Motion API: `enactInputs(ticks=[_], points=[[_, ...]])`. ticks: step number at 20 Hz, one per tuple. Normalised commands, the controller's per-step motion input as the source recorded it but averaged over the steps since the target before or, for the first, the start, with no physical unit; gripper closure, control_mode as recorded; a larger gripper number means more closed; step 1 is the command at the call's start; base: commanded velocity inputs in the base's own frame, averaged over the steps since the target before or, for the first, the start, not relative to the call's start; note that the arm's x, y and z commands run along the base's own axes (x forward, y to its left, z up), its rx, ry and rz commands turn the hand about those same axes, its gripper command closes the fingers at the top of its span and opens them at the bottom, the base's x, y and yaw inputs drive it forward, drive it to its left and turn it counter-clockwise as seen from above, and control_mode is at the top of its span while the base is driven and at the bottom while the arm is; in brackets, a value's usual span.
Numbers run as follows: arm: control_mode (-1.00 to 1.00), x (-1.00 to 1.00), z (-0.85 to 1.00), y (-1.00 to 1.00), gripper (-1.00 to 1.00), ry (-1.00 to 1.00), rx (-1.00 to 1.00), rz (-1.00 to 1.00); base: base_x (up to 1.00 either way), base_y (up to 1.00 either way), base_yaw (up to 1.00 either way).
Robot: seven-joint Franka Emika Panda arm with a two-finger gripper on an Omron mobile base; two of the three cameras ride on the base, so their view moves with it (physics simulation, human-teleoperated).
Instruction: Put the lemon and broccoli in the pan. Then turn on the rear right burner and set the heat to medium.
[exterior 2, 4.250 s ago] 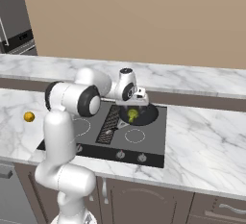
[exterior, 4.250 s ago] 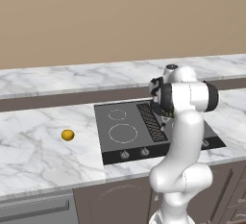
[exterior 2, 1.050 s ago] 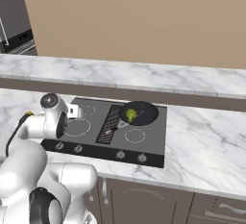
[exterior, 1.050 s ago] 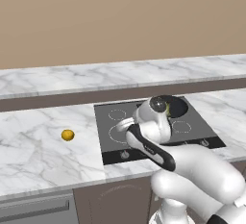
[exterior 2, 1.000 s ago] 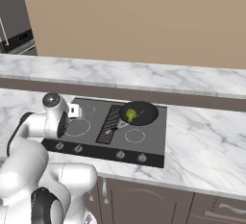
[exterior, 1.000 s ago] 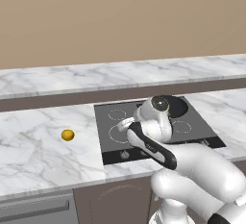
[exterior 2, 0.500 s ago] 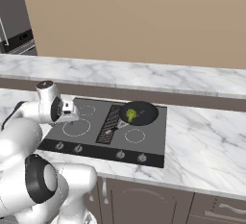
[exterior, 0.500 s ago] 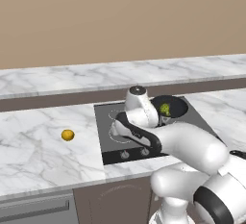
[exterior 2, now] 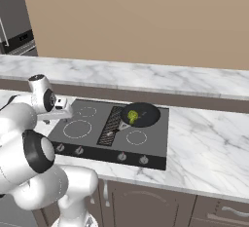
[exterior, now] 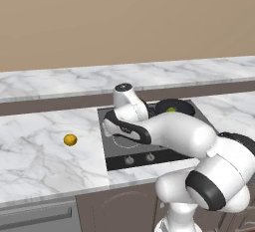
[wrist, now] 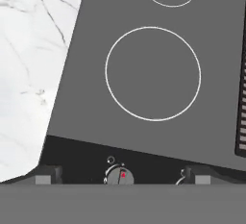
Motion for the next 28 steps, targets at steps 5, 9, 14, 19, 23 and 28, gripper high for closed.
enactInputs(ticks=[5, 9, 14, 19, 23, 28], points=[[-1.0, 0.02, -0.19, 0.35, -1.0, -0.01, 0.19, -0.02, 0.0, 0.0, 0.0], [-1.0, 0.02, -0.1, 0.35, -1.0, -0.11, 0.27, 0.0, 0.0, 0.0, 0.0], [-1.0, 0.01, 0.1, 0.54, -1.0, -0.07, 0.11, 0.0, 0.0, 0.0, 0.0], [-1.0, 0.0, 0.31, 0.38, -1.0, 0.0, -0.02, 0.0, 0.0, 0.0, 0.0], [-1.0, 0.0, 0.25, 0.48, -1.0, 0.0, -0.1, 0.0, 0.0, 0.0, 0.0], [-1.0, 0.02, 0.05, 0.6, -1.0, 0.0, -0.09, 0.0, 0.0, 0.0, 0.0]])
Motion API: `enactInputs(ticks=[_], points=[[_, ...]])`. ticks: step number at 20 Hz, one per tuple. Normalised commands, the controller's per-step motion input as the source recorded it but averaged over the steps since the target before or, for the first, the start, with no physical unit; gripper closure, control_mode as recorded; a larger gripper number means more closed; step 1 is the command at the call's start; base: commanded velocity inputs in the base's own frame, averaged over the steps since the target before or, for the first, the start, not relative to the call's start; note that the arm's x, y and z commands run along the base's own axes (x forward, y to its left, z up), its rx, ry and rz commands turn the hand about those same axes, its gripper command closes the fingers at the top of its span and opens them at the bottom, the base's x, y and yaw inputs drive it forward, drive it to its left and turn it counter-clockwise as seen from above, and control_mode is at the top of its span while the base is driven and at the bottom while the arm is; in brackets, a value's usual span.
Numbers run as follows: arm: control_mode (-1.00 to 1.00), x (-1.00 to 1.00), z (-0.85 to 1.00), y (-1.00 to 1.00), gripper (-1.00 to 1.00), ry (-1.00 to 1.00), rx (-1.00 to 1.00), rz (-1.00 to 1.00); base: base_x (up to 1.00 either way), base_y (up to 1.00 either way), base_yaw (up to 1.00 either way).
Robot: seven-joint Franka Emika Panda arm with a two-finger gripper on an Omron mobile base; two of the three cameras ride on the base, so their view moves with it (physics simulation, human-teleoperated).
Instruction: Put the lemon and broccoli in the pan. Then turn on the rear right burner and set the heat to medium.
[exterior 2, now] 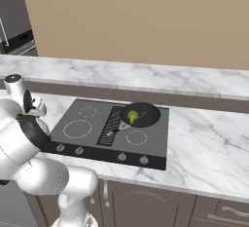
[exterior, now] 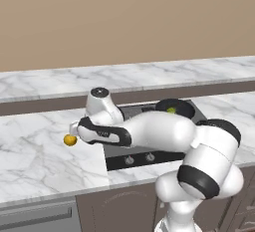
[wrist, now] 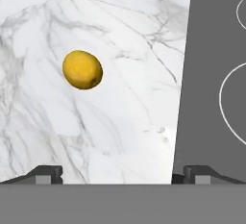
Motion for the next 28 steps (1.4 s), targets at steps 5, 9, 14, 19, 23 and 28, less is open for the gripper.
enactInputs(ticks=[5, 9, 14, 19, 23, 28], points=[[-1.0, 0.16, -0.01, 0.46, -1.0, 0.0, -0.03, 0.0, 0.0, 0.0, 0.0], [-1.0, 0.1, -0.08, 0.33, -1.0, 0.0, 0.0, 0.0, 0.0, 0.0, 0.0], [-1.0, 0.18, -0.1, 0.27, -1.0, 0.0, 0.0, 0.0, 0.0, 0.0, 0.0], [-1.0, 0.28, -0.2, 0.03, -1.0, 0.0, 0.0, 0.04, 0.0, 0.0, 0.0], [-1.0, 0.14, -0.05, 0.0, -1.0, 0.0, 0.0, 0.13, 0.0, 0.0, 0.0], [-1.0, 0.0, 0.0, 0.0, -1.0, 0.02, 0.0, 0.22, 0.0, 0.0, 0.0]])
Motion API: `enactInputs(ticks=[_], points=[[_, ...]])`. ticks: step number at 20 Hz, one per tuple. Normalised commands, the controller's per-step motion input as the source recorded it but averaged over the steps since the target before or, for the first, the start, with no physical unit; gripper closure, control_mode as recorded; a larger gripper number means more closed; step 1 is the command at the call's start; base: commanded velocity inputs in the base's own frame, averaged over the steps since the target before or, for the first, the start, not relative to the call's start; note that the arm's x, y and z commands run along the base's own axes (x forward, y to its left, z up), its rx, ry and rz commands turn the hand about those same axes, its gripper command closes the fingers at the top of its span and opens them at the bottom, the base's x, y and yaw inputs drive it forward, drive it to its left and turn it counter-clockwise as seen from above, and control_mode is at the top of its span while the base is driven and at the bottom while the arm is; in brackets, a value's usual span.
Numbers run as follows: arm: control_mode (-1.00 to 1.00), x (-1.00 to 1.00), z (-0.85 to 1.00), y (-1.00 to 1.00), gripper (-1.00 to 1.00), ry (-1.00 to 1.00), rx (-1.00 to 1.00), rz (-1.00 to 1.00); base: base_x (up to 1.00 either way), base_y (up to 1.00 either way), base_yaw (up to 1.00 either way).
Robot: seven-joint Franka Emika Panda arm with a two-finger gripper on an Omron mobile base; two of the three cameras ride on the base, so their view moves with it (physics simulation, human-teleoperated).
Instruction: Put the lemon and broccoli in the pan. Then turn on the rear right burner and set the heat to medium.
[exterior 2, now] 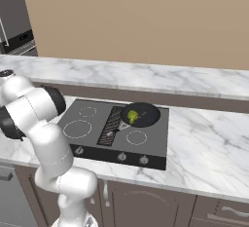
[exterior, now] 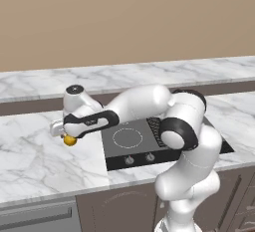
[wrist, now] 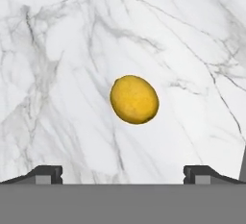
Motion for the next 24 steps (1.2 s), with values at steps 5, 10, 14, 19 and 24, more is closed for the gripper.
enactInputs(ticks=[5, 10, 14, 19, 24], points=[[-1.0, 0.0, -0.05, 0.0, -1.0, 0.0, 0.0, 0.31, 0.0, 0.0, 0.0], [-1.0, 0.19, -0.08, -0.03, -1.0, 0.0, 0.0, 0.17, 0.0, 0.0, 0.0], [-1.0, 0.62, -0.26, 0.0, -1.0, 0.0, 0.0, 0.0, 0.0, 0.0, 0.0], [-1.0, 0.4, -0.1, 0.04, -1.0, 0.0, 0.0, 0.0, 0.0, 0.0, 0.0], [-1.0, 0.01, 0.0, 0.05, -1.0, 0.03, 0.0, 0.0, 0.0, 0.0, 0.0]])
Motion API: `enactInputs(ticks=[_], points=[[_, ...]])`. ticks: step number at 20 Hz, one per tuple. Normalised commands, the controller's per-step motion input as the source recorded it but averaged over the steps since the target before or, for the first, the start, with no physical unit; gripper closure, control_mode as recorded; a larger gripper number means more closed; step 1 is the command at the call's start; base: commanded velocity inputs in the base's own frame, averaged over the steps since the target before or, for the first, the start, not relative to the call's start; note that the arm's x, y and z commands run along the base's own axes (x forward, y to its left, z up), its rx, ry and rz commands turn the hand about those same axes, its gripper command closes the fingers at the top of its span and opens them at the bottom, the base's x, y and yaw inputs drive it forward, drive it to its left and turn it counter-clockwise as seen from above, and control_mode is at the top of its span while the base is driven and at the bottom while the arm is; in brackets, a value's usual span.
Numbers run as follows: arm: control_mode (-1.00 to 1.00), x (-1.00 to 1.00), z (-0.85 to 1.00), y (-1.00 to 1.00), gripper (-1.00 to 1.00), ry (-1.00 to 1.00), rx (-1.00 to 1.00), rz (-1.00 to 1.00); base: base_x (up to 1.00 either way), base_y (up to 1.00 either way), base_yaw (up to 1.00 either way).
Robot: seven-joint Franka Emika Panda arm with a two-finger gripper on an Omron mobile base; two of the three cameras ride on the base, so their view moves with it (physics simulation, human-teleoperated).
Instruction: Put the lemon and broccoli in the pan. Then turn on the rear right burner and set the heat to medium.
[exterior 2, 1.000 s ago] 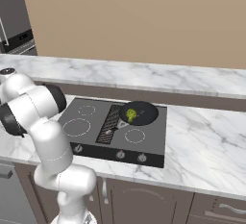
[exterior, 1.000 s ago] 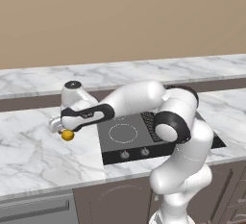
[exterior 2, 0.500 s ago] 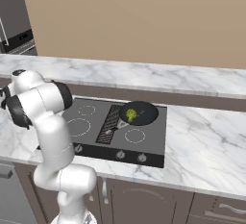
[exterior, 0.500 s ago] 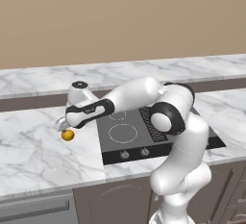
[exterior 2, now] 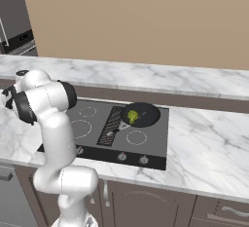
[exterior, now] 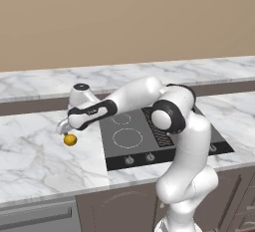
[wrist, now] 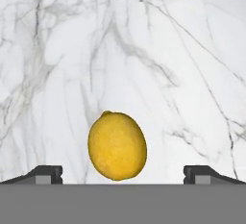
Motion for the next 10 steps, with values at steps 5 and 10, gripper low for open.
enactInputs(ticks=[5, 10], points=[[-1.0, -0.01, -0.08, 0.0, -1.0, 0.08, 0.0, 0.0, 0.0, 0.0, 0.0], [-1.0, 0.0, -0.35, 0.0, -1.0, 0.03, 0.0, 0.01, 0.0, 0.0, 0.0]])
